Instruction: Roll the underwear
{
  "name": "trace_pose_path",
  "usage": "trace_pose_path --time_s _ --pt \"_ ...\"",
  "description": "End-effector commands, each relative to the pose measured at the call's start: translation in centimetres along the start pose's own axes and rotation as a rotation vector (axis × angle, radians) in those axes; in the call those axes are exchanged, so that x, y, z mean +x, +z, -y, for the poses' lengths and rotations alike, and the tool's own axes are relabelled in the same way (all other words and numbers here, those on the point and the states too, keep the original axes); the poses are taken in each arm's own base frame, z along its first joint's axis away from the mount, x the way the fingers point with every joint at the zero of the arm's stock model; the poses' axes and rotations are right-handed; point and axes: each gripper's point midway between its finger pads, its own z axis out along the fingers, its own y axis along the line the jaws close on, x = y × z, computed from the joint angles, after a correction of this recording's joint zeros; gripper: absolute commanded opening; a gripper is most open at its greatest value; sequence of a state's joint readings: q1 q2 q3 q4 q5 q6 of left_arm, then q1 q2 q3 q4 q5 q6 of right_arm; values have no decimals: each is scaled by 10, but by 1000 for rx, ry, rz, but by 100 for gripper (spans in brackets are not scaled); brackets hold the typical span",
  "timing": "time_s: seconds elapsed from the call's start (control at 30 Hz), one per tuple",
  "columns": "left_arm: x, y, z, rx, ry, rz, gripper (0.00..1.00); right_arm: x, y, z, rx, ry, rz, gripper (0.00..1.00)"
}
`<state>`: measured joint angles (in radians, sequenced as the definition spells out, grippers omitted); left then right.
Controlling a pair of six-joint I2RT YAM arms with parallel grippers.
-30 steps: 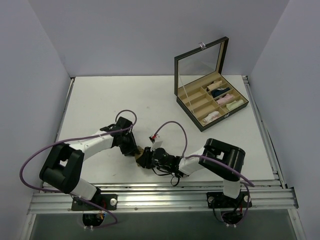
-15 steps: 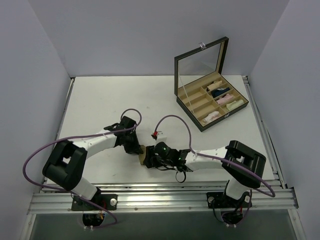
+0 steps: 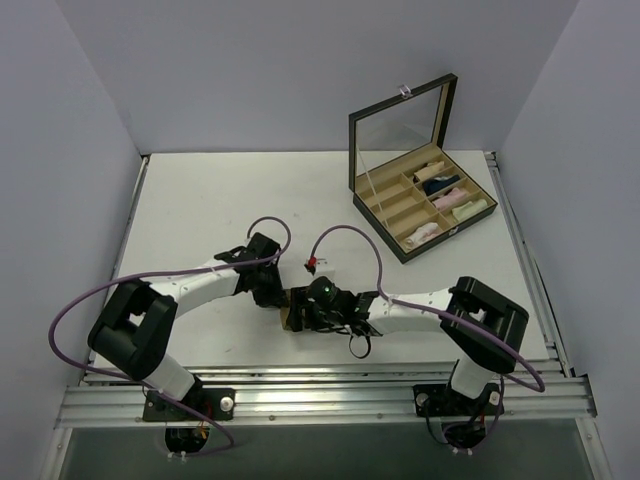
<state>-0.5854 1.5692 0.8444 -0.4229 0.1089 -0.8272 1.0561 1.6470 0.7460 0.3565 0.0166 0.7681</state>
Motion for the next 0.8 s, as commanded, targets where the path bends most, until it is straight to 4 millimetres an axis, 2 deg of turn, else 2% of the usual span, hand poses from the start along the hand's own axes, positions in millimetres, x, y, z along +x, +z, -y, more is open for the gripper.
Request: trace_pose_path --time_s 0.0,0.17,0.4,0.5,0.63,0.67,0.73,0.77 --pt "21 18 -56 -238 36 -34 5 -9 9 -2 6 49 5 63" --pt "21 17 -58 -253 38 -30 5 -10 11 5 18 88 11 65" --pt "20 17 -60 -269 39 -26 5 -8 9 1 -20 111 -6 66" --pt "20 17 -60 -272 39 -29 4 -4 11 4 -16 115 -16 61" --pt "20 17 -60 -275 39 -30 4 3 14 7 -12 126 -29 48" --pt "20 17 -61 -277 40 -31 4 3 15 8 -9 126 -30 42" --pt "18 16 -60 -274 38 -27 4 4 16 9 -3 126 -34 37" --pt "19 16 -59 -273 40 -28 4 4 16 9 0 126 -32 31"
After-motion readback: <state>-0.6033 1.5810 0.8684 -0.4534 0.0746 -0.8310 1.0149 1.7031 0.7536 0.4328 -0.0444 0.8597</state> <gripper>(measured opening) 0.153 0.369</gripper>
